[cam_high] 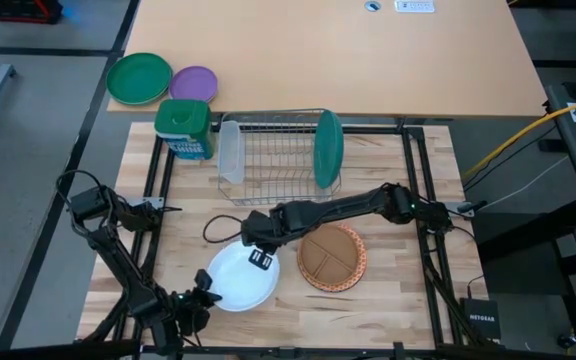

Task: Sort dishes
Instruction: Put the white plate in the dish rack

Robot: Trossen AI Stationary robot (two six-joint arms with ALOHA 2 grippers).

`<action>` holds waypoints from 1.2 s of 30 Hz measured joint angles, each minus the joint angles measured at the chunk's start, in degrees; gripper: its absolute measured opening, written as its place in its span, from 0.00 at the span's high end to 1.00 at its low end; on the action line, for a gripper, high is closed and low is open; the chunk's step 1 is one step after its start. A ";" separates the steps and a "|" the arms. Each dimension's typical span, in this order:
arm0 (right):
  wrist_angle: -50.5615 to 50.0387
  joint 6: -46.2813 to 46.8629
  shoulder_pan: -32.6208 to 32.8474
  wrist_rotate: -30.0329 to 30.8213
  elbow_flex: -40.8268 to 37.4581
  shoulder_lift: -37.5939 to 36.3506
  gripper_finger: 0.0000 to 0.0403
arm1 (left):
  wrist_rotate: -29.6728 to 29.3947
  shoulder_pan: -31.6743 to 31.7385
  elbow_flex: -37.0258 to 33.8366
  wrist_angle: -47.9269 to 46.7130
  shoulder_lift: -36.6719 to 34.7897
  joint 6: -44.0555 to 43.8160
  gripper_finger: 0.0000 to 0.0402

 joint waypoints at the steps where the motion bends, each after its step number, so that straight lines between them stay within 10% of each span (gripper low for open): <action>1: -1.04 -0.66 0.05 0.56 1.20 -0.13 0.74 | -0.42 -0.03 0.45 -0.09 -0.08 -0.95 1.00; 17: -11.72 -4.35 6.64 24.03 6.23 -16.75 0.74 | -12.06 3.50 3.75 4.31 -12.24 -11.25 1.00; 36: -27.00 -9.68 11.89 48.91 5.70 -34.79 0.74 | -3.84 30.40 3.77 52.88 -16.95 0.02 1.00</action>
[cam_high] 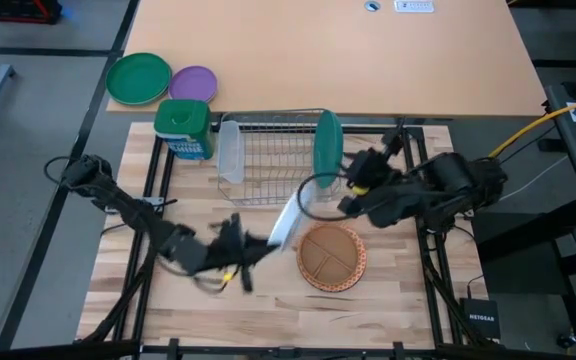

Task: Sort dishes
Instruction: Put the white plate in the dish rack

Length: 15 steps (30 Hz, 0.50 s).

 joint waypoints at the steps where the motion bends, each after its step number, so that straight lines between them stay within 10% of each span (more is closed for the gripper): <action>1: 0.00 -1.13 0.02 0.56 0.00 -0.61 0.74 | 0.63 1.90 0.00 0.14 0.00 -1.02 1.00; 15: 0.02 -5.96 0.02 1.18 -0.02 -6.06 0.74 | 16.82 26.18 0.10 -0.35 0.05 -15.88 1.00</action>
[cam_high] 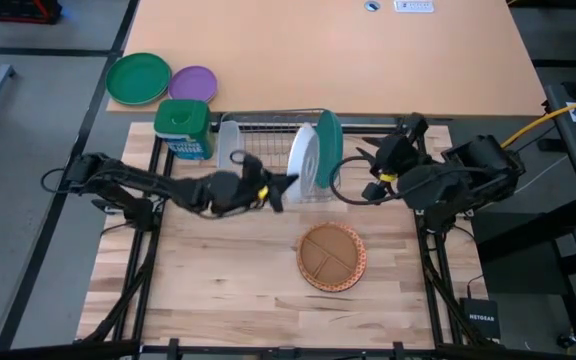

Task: Sort dishes
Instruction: Put the white plate in the dish rack

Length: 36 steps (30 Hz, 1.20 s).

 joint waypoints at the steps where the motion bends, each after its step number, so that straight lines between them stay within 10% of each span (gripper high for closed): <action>1: 0.00 -0.03 0.00 0.00 0.00 -0.13 0.74 | 0.57 1.36 -0.01 -0.09 0.04 -0.73 1.00; 11: 0.02 -1.40 0.00 -0.15 -0.04 -0.19 0.74 | 10.15 10.83 -0.01 5.99 3.22 -10.54 1.00; 36: 0.02 -1.44 0.00 -1.67 -0.04 -0.17 0.74 | 10.54 16.05 -0.05 2.29 10.90 -15.39 1.00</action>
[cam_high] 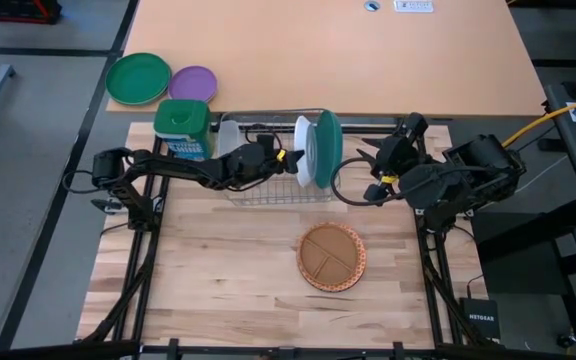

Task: Sort dishes
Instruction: Put the white plate in the dish rack

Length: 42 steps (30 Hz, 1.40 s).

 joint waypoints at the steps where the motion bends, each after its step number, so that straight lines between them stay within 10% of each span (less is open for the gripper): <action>1: 0.02 0.00 0.00 -0.33 0.00 0.00 0.74 | -0.02 -0.02 0.00 -0.19 0.18 0.14 1.00; 42: 0.02 0.00 0.00 -2.02 0.00 0.04 0.74 | 4.64 -0.36 0.07 6.26 2.37 10.59 0.62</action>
